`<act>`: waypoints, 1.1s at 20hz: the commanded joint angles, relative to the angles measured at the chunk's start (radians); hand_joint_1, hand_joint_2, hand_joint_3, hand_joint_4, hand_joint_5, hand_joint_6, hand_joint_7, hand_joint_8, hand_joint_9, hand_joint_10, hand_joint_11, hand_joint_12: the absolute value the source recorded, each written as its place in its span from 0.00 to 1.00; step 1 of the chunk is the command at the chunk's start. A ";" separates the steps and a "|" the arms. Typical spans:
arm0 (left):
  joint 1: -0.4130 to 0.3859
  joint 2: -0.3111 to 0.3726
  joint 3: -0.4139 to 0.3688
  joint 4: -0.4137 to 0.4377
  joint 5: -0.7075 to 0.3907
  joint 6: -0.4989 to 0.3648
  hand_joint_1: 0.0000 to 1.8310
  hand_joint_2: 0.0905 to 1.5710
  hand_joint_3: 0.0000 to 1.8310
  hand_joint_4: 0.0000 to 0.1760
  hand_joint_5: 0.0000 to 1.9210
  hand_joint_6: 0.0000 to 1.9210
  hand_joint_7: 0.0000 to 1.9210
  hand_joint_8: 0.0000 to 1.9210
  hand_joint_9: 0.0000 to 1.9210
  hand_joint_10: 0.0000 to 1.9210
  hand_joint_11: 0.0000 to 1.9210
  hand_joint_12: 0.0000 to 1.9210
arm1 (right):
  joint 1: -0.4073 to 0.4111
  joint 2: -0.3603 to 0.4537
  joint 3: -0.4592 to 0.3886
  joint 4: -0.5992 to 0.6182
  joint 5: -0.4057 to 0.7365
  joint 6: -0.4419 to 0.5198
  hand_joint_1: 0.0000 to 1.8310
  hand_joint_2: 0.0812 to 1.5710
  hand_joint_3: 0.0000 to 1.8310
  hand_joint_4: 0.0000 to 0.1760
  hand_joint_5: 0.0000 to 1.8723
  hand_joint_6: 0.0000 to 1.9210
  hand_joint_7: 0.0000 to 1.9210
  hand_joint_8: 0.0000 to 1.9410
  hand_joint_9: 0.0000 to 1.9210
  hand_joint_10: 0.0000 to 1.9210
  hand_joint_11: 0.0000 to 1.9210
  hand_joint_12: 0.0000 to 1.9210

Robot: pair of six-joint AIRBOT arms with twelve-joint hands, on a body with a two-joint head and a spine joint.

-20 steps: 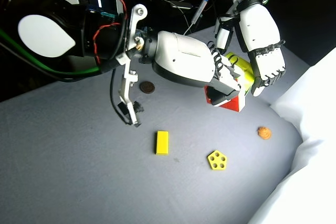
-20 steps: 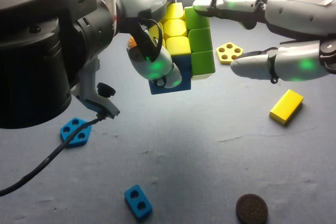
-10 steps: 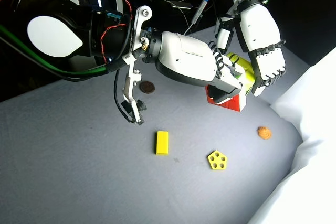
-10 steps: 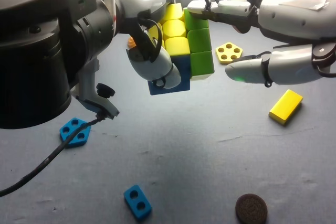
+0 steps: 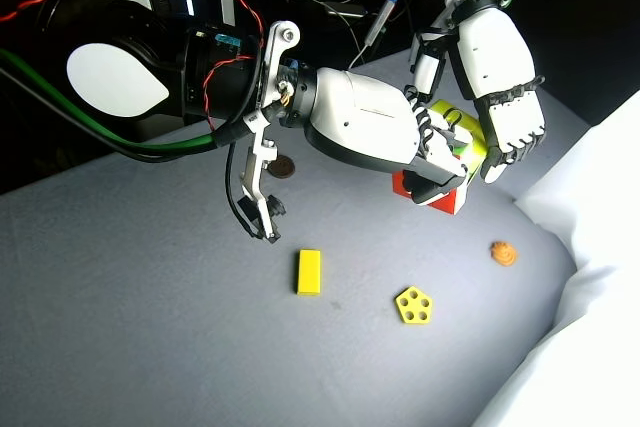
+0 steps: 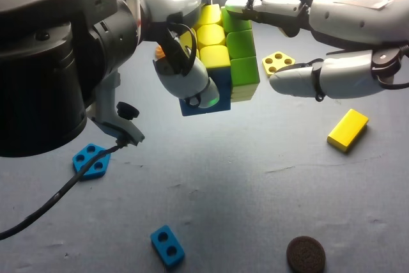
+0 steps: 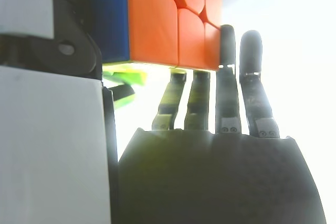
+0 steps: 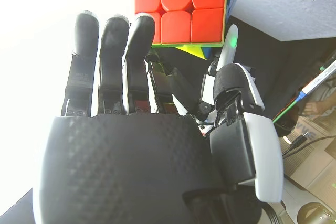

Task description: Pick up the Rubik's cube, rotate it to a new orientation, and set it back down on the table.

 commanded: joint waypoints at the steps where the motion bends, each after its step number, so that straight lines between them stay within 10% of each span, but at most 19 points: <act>1: -0.016 0.008 -0.001 0.085 0.020 -0.009 0.61 0.76 0.00 0.00 0.09 0.73 0.12 0.76 0.10 0.75 0.00 0.81 | 0.008 -0.002 0.005 0.018 0.105 -0.008 0.00 0.83 0.00 0.00 0.04 0.00 0.16 0.85 0.16 1.00 0.10 1.00; 13: -0.016 0.008 0.000 0.085 0.020 -0.009 0.62 0.75 0.00 0.00 0.08 0.72 0.10 0.78 0.08 0.77 0.00 0.83 | 0.008 -0.033 0.024 0.069 0.104 -0.050 0.00 0.83 0.00 0.00 0.04 0.00 0.14 0.87 0.15 1.00 0.08 1.00; 15: -0.016 0.008 0.000 0.085 0.020 -0.009 0.67 0.81 0.01 0.00 0.09 0.73 0.25 0.84 0.10 0.77 0.00 0.84 | 0.008 -0.038 0.027 0.070 0.105 -0.052 0.00 0.83 0.00 0.00 0.04 0.00 0.15 0.84 0.15 1.00 0.09 1.00; 22: -0.017 0.008 0.000 0.085 0.020 -0.009 0.62 0.75 0.00 0.00 0.08 0.73 0.11 0.76 0.09 0.75 0.00 0.82 | 0.008 -0.053 0.043 0.077 0.104 -0.052 0.00 0.83 0.00 0.00 0.05 0.00 0.14 0.89 0.15 1.00 0.10 1.00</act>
